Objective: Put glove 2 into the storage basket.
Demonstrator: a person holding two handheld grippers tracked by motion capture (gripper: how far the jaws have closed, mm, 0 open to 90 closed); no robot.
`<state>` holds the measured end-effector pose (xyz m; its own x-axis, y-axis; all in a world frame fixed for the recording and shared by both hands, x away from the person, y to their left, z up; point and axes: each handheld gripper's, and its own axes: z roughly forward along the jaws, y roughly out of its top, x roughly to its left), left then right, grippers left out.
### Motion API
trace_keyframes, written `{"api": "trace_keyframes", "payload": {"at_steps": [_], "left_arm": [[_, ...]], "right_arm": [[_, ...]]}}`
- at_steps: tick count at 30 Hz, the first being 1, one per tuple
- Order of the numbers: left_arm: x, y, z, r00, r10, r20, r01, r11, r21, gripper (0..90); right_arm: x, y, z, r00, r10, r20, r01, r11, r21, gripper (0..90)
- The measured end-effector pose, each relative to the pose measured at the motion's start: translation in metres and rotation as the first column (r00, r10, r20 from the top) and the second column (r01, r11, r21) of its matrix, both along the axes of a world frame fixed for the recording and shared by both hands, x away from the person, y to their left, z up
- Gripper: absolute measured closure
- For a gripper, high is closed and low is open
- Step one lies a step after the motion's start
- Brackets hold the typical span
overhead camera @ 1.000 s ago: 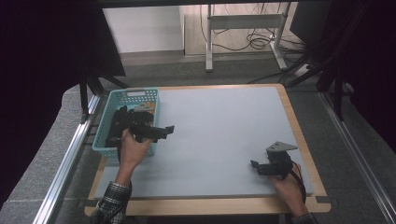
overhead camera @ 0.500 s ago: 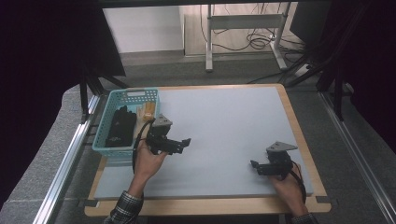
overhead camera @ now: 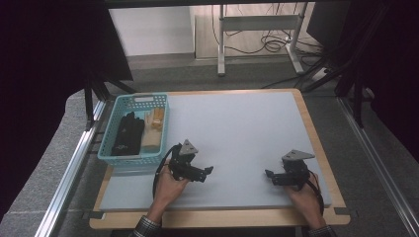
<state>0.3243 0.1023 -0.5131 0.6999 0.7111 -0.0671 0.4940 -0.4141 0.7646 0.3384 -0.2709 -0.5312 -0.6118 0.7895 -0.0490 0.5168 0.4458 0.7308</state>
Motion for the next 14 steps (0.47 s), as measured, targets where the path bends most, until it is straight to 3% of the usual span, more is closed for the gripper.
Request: {"api": "trace_keyframes", "payload": {"at_steps": [10,14], "left_arm": [[-0.001,-0.004,-0.033,0.9989,0.03,-0.035,-0.026,0.993,0.115,0.0],[0.001,-0.003,-0.033,0.9979,0.04,-0.051,-0.035,0.9937,0.107,0.0]], "right_arm": [[0.0,0.0,0.0,1.0,0.0,0.0,0.0,1.0,0.0,15.5],[0.0,0.0,0.0,1.0,-0.001,-0.001,0.001,1.0,0.001,15.5]]}}
